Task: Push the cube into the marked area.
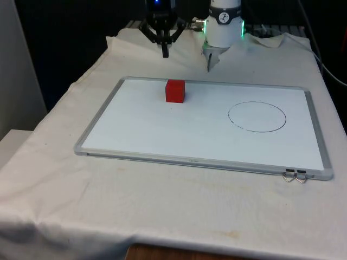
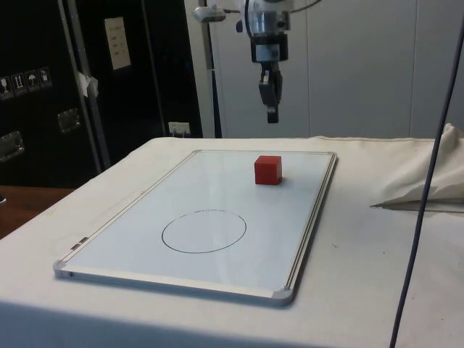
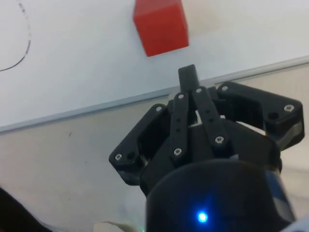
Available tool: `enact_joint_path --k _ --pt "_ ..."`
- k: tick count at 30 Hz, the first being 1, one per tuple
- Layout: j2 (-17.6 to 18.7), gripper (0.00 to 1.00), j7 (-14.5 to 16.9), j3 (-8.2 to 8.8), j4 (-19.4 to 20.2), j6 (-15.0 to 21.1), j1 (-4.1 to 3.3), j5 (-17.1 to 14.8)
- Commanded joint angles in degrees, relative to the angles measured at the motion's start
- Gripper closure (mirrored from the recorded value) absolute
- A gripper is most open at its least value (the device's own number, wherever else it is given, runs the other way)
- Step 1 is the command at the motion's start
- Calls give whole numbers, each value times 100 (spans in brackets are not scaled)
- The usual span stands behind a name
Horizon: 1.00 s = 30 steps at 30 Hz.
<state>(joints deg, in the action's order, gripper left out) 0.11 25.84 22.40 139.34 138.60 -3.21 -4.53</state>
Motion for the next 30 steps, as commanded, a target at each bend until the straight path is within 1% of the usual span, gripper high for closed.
enact_joint_path --k 1,6,7,8,12,16,17,18,19,22,27,28,29,30 --pt "34 100 86 17 52 126 11 -74" --pt "304 100 315 143 138 453 23 -246" --pt "269 100 235 143 97 332 6 -149" --pt "350 100 355 155 143 498 23 -281" --pt "625 100 476 166 155 762 11 -504" --pt "819 100 510 143 160 934 11 -665" --pt "819 100 464 172 126 837 6 -567" --pt "865 100 464 166 126 888 6 -607" --pt "894 100 504 132 160 1008 11 -733" --pt "1037 100 493 115 155 1129 11 -859" --pt "1186 100 458 92 143 1255 -6 -1020" --pt "1209 100 453 115 126 1203 -11 -997" --pt "1238 100 441 74 149 1312 -17 -1089" --pt "1255 100 430 69 149 1329 -17 -1112"
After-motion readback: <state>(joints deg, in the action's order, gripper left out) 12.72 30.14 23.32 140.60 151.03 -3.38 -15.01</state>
